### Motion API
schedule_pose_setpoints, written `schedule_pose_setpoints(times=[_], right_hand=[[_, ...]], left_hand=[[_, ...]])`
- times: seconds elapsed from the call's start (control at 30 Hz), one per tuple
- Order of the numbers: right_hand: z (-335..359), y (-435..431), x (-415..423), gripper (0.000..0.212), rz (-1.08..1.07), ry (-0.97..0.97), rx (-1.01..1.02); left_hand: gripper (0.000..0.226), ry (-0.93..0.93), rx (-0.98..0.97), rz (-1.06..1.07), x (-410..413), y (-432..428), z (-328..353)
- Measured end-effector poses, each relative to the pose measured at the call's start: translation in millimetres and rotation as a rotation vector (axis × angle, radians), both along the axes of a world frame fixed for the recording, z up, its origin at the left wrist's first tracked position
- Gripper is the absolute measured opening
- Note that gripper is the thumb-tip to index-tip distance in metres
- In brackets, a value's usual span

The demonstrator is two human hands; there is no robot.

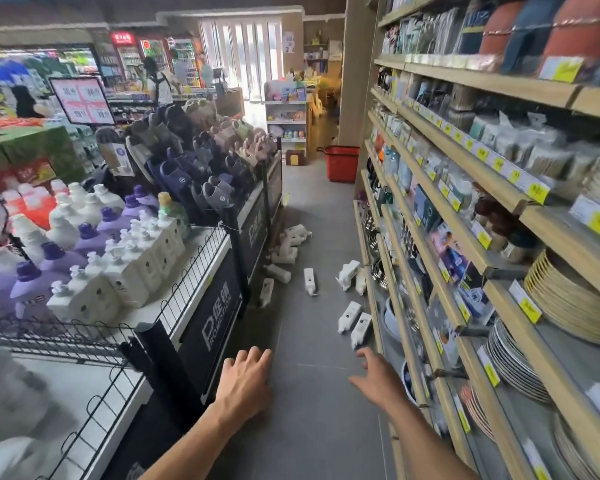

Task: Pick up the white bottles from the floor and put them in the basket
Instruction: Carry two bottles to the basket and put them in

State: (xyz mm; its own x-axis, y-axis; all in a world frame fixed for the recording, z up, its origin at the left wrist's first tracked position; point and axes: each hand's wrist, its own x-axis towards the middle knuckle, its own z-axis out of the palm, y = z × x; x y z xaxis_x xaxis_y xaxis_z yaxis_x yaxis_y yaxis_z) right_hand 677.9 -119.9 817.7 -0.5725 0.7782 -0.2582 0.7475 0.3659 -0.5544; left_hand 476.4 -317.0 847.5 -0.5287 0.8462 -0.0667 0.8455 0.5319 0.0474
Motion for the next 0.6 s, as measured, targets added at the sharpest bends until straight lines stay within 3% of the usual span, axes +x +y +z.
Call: schedule_pose_setpoints(times=[0.6], right_hand=[[18,117,-100,0.048,-0.043,-0.018,0.049]], left_hand=[[0.063,-0.043,0.035,-0.046,-113,148,12]])
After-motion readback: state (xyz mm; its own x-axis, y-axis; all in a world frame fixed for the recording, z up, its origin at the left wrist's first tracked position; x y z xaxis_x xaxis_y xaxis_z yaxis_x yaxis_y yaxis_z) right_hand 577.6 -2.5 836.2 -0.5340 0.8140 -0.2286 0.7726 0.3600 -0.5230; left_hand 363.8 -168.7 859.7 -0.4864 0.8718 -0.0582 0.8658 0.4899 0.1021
